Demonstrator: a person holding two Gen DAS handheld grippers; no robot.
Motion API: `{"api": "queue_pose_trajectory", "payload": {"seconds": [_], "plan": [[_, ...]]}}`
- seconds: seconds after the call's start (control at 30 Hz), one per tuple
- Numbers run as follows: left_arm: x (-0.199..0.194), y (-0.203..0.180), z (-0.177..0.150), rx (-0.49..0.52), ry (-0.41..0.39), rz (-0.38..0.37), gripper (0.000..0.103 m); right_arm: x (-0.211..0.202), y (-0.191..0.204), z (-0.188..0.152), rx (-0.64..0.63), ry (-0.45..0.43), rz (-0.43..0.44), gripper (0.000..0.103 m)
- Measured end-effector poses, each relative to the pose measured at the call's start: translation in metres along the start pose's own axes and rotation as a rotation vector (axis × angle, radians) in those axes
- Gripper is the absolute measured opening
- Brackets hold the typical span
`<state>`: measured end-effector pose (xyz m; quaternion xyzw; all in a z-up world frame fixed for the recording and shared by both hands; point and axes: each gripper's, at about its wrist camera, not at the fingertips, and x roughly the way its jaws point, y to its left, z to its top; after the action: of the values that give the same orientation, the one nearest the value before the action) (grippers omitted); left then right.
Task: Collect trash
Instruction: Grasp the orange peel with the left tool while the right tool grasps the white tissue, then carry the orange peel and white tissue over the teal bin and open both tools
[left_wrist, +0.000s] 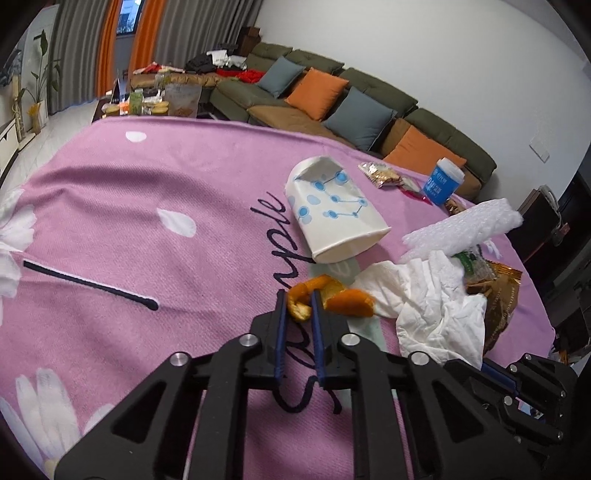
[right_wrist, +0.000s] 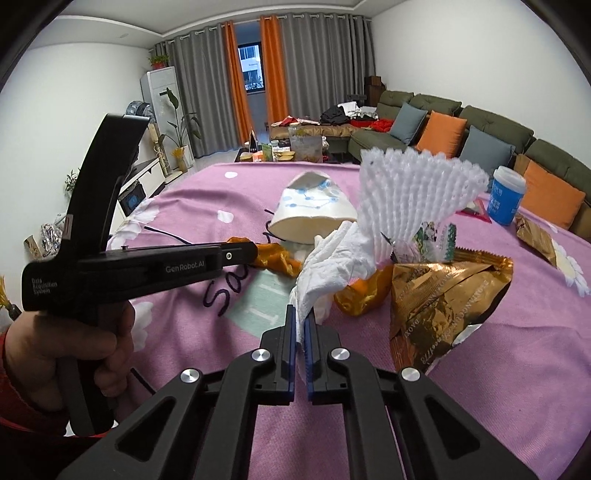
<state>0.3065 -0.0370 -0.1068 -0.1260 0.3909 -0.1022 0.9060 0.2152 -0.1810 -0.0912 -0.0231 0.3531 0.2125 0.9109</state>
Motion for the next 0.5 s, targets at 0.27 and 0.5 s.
{"api": "queue_pose_trajectory", "payload": {"seconds": [0.27,0.5], "plan": [[-0.063,-0.004,-0.004,0.027,-0.15,0.053,0.011,-0.025,0.017,0.005,-0.048,-0.068,0.0,0.003],[-0.136,0.01,-0.016,0.032,-0.286,0.146,0.011,-0.049,0.039,0.016,-0.099,-0.147,0.026,0.003]]}}
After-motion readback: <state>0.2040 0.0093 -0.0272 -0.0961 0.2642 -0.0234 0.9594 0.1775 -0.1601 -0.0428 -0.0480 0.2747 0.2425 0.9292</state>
